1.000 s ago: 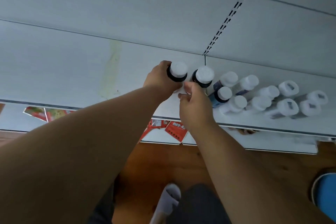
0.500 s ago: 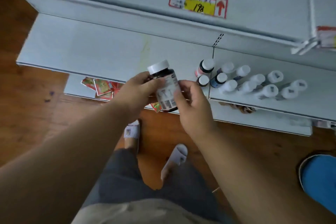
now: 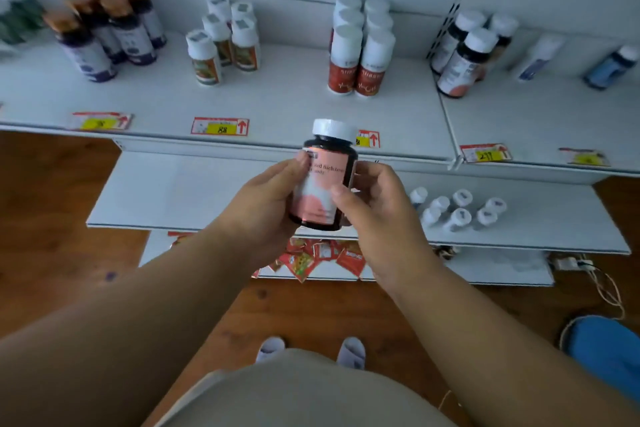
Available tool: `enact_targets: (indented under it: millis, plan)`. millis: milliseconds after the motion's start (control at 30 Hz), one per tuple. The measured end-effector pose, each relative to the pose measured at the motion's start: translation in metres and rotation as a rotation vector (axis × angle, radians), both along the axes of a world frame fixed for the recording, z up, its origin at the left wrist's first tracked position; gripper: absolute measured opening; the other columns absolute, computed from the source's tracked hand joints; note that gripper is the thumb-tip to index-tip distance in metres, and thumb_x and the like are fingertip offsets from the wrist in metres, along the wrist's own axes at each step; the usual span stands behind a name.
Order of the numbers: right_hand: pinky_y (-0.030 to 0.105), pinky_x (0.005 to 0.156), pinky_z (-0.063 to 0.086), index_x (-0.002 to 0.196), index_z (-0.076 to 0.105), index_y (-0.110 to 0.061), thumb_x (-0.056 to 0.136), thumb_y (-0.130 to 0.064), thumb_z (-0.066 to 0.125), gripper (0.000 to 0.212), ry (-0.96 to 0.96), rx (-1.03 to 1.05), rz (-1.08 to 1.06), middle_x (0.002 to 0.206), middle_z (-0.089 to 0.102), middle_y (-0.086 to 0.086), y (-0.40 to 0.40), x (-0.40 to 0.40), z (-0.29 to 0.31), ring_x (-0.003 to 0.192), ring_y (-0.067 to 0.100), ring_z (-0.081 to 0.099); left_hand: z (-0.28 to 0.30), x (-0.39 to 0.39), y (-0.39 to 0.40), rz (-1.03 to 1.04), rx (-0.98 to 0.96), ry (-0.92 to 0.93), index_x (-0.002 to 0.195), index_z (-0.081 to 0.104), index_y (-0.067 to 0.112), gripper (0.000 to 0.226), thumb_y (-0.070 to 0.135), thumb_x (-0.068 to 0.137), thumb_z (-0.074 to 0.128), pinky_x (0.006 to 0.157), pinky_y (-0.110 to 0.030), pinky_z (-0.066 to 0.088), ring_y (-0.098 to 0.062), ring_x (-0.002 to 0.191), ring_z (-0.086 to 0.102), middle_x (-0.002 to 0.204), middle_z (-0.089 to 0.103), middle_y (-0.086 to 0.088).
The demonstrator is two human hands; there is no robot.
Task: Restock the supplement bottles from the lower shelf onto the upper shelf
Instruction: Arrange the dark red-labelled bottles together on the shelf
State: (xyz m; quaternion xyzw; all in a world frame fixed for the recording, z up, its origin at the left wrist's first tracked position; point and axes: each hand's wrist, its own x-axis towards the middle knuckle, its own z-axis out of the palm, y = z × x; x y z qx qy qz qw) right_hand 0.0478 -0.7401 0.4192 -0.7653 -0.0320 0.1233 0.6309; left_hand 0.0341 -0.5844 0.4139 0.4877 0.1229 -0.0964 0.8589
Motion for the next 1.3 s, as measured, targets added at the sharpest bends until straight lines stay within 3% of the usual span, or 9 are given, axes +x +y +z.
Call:
enact_targets:
  millis: [167, 333, 467, 667, 833, 967, 1100, 1200, 1300]
  plan:
    - [0.037, 0.083, 0.056, 0.107, 0.059, -0.033, 0.089, -0.027, 0.069, 0.022, -0.072, 0.113, -0.066, 0.107, 0.070, -0.011, 0.007, -0.004, 0.029, 0.098, 0.015, 0.067, 0.030, 0.001, 0.007, -0.021, -0.010, 0.034, 0.128, 0.061, 0.006, 0.056, 0.047, 0.090, 0.052, 0.105, -0.048, 0.046, -0.031, 0.118, 0.064, 0.123, 0.068, -0.017]
    - [0.048, 0.093, 0.056, 0.107, 0.063, -0.030, 0.083, -0.026, 0.075, 0.027, -0.117, 0.196, -0.163, 0.106, 0.072, -0.005, -0.006, -0.008, 0.054, 0.102, 0.016, 0.069, 0.051, -0.002, -0.008, -0.090, -0.003, -0.044, 0.127, 0.061, 0.007, 0.044, 0.036, 0.103, 0.038, 0.109, -0.051, 0.043, -0.029, 0.117, 0.064, 0.122, 0.069, -0.015]
    - [0.059, 0.082, 0.057, 0.110, 0.064, -0.028, 0.075, -0.035, 0.081, 0.039, -0.112, 0.183, -0.242, 0.102, 0.072, -0.003, -0.034, -0.001, 0.066, 0.097, 0.019, 0.070, 0.056, 0.004, -0.024, -0.332, 0.101, -0.239, 0.135, 0.054, 0.002, 0.044, 0.028, 0.099, 0.050, 0.110, -0.052, 0.040, -0.038, 0.125, 0.057, 0.130, 0.061, -0.023]
    - [0.038, 0.082, 0.060, 0.113, 0.061, -0.029, 0.084, -0.029, 0.077, 0.034, -0.098, 0.115, -0.269, 0.107, 0.071, -0.010, -0.093, 0.031, 0.065, 0.101, 0.011, 0.069, 0.064, 0.037, -0.095, -0.164, 0.687, -0.312, 0.127, 0.057, 0.033, 0.052, 0.027, 0.081, 0.079, 0.084, -0.030, 0.059, -0.009, 0.098, 0.069, 0.107, 0.071, 0.012]
    - [0.044, 0.084, 0.057, 0.116, 0.061, -0.009, 0.077, -0.028, 0.074, 0.046, 0.036, 0.451, -0.249, 0.108, 0.073, 0.012, -0.169, 0.095, 0.061, 0.098, 0.029, 0.071, 0.054, 0.098, -0.152, -0.257, 0.258, -0.248, 0.134, 0.058, 0.028, 0.049, 0.026, 0.085, 0.061, 0.095, -0.041, 0.052, -0.030, 0.106, 0.067, 0.120, 0.069, -0.012]
    - [0.044, 0.088, 0.054, 0.105, 0.068, -0.009, 0.090, -0.019, 0.060, 0.019, 0.085, 0.437, -0.193, 0.105, 0.073, 0.017, -0.228, 0.150, 0.060, 0.100, 0.031, 0.069, 0.046, 0.139, -0.208, -0.287, 0.053, -0.155, 0.137, 0.055, 0.012, 0.054, 0.018, 0.084, 0.062, 0.097, -0.044, 0.051, -0.037, 0.110, 0.064, 0.121, 0.067, -0.022]
    - [0.041, 0.090, 0.055, 0.092, 0.073, -0.025, 0.104, -0.021, 0.047, 0.029, 0.005, 0.143, -0.196, 0.093, 0.077, 0.000, -0.268, 0.192, 0.060, 0.092, 0.018, 0.073, 0.052, 0.173, -0.258, -0.188, 0.307, -0.162, 0.135, 0.053, 0.020, 0.048, 0.014, 0.090, 0.070, 0.094, -0.040, 0.054, -0.027, 0.101, 0.071, 0.109, 0.074, -0.011]
    - [0.045, 0.092, 0.056, 0.105, 0.068, -0.029, 0.097, -0.031, 0.058, 0.012, -0.043, 0.017, -0.080, 0.099, 0.076, -0.004, -0.288, 0.215, 0.056, 0.092, 0.015, 0.073, 0.054, 0.193, -0.280, -0.023, 0.672, -0.180, 0.123, 0.053, 0.041, 0.051, 0.030, 0.081, 0.080, 0.084, -0.027, 0.056, -0.007, 0.089, 0.071, 0.099, 0.073, 0.006]
    - [0.047, 0.091, 0.056, 0.112, 0.060, -0.033, 0.071, -0.053, 0.076, 0.048, -0.073, -0.064, -0.008, 0.107, 0.074, -0.007, -0.295, 0.231, 0.052, 0.099, 0.015, 0.071, 0.054, 0.202, -0.296, 0.040, 0.787, -0.190, 0.117, 0.047, 0.046, 0.059, 0.034, 0.073, 0.085, 0.067, -0.013, 0.050, 0.000, 0.084, 0.066, 0.095, 0.066, 0.014]
